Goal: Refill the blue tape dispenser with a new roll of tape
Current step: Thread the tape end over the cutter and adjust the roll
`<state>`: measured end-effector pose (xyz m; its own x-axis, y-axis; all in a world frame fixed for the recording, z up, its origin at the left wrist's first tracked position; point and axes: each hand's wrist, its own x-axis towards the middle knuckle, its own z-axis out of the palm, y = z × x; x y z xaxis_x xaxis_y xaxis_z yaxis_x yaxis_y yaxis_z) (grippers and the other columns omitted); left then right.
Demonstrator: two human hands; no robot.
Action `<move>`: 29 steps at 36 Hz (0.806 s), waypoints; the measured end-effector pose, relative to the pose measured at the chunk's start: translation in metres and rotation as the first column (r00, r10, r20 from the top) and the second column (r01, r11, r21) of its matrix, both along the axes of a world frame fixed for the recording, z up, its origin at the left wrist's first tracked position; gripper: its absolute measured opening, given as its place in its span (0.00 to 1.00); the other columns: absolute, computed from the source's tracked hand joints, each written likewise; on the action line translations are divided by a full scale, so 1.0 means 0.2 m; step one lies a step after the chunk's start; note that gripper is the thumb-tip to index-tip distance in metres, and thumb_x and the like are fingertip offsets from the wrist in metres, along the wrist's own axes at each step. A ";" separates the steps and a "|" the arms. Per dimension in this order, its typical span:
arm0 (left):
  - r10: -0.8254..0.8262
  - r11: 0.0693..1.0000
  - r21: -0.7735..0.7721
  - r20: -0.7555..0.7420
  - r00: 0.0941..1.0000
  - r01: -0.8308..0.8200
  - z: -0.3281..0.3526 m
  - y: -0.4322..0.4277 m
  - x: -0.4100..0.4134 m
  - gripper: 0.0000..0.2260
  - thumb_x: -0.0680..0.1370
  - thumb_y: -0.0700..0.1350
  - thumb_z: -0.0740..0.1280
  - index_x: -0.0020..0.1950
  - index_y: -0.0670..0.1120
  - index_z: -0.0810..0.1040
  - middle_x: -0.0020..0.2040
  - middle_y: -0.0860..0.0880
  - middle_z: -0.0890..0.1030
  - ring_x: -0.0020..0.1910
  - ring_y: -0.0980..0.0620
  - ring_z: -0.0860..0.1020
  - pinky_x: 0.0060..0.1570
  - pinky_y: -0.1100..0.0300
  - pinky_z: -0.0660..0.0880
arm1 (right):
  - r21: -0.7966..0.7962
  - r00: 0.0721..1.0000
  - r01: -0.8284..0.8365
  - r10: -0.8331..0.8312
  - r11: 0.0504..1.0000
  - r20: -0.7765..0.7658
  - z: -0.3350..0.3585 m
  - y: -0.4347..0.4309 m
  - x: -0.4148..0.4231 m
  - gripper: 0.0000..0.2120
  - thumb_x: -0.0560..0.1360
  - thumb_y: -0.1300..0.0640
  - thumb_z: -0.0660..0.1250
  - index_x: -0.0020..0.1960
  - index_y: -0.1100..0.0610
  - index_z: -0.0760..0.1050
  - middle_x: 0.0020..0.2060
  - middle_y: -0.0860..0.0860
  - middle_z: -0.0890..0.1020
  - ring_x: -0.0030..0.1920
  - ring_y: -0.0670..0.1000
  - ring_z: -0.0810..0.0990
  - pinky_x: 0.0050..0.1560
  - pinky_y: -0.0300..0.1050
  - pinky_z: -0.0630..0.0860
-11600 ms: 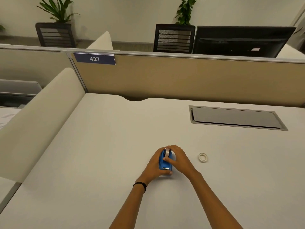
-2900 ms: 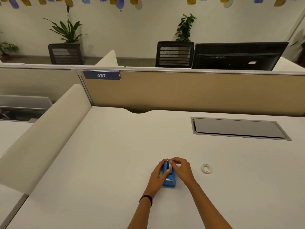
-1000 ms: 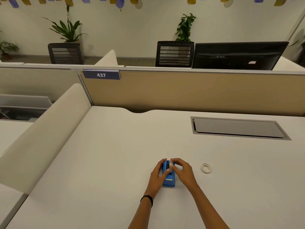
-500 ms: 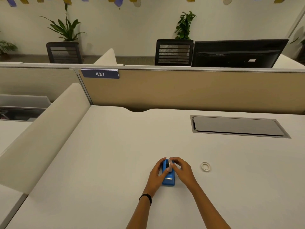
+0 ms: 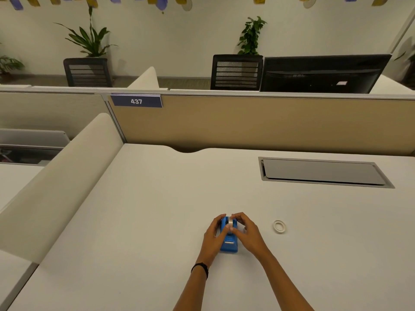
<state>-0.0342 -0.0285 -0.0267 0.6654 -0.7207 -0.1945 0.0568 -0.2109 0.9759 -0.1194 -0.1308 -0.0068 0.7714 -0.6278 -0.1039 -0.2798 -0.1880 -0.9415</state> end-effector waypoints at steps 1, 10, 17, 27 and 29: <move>-0.001 1.000 -0.001 -0.001 1.000 0.001 0.00 0.00 0.00 0.16 0.77 0.48 0.65 0.65 0.53 0.70 0.65 0.52 0.75 0.64 0.52 0.74 0.66 0.51 0.72 | 0.002 1.000 -0.001 0.001 1.000 0.000 0.00 0.00 0.00 0.11 0.73 0.59 0.68 0.55 0.57 0.72 0.52 0.48 0.78 0.56 0.46 0.75 0.56 0.37 0.69; -0.014 1.000 -0.007 -0.008 1.000 0.014 -0.01 0.00 0.01 0.15 0.76 0.50 0.65 0.62 0.58 0.70 0.63 0.55 0.75 0.63 0.54 0.74 0.65 0.52 0.72 | -0.016 1.000 -0.008 0.008 1.000 -0.011 0.01 0.01 0.00 0.10 0.73 0.58 0.68 0.52 0.52 0.71 0.51 0.45 0.77 0.54 0.42 0.75 0.47 0.25 0.71; -0.016 1.000 -0.005 -0.007 1.000 0.016 -0.02 0.00 0.01 0.17 0.77 0.50 0.64 0.65 0.55 0.69 0.66 0.51 0.74 0.64 0.52 0.74 0.65 0.52 0.72 | -0.021 0.999 0.023 -0.024 1.000 -0.023 0.03 0.02 0.00 0.07 0.75 0.57 0.66 0.52 0.52 0.72 0.50 0.45 0.78 0.53 0.43 0.76 0.45 0.24 0.73; -0.022 1.000 0.016 0.025 0.999 0.022 -0.03 -0.01 0.01 0.15 0.78 0.47 0.62 0.65 0.54 0.68 0.66 0.53 0.73 0.64 0.53 0.73 0.66 0.57 0.70 | -0.040 0.963 0.194 -0.198 0.980 -0.181 0.09 0.05 0.09 0.03 0.73 0.60 0.67 0.47 0.58 0.74 0.50 0.56 0.82 0.55 0.55 0.79 0.67 0.62 0.67; -0.023 1.000 0.021 0.029 0.999 0.022 -0.04 -0.01 0.01 0.15 0.79 0.47 0.62 0.65 0.54 0.68 0.66 0.53 0.73 0.64 0.54 0.73 0.66 0.56 0.70 | -0.059 0.958 0.200 -0.207 0.978 -0.200 0.10 0.05 0.10 0.03 0.73 0.61 0.66 0.44 0.55 0.73 0.49 0.54 0.82 0.55 0.55 0.79 0.68 0.66 0.62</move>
<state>-0.0318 -0.0300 -0.0337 0.6548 -0.7314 -0.1906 0.0237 -0.2323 0.9724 -0.1004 -0.1204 0.0132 0.5920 -0.7757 -0.2189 -0.5008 -0.1412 -0.8539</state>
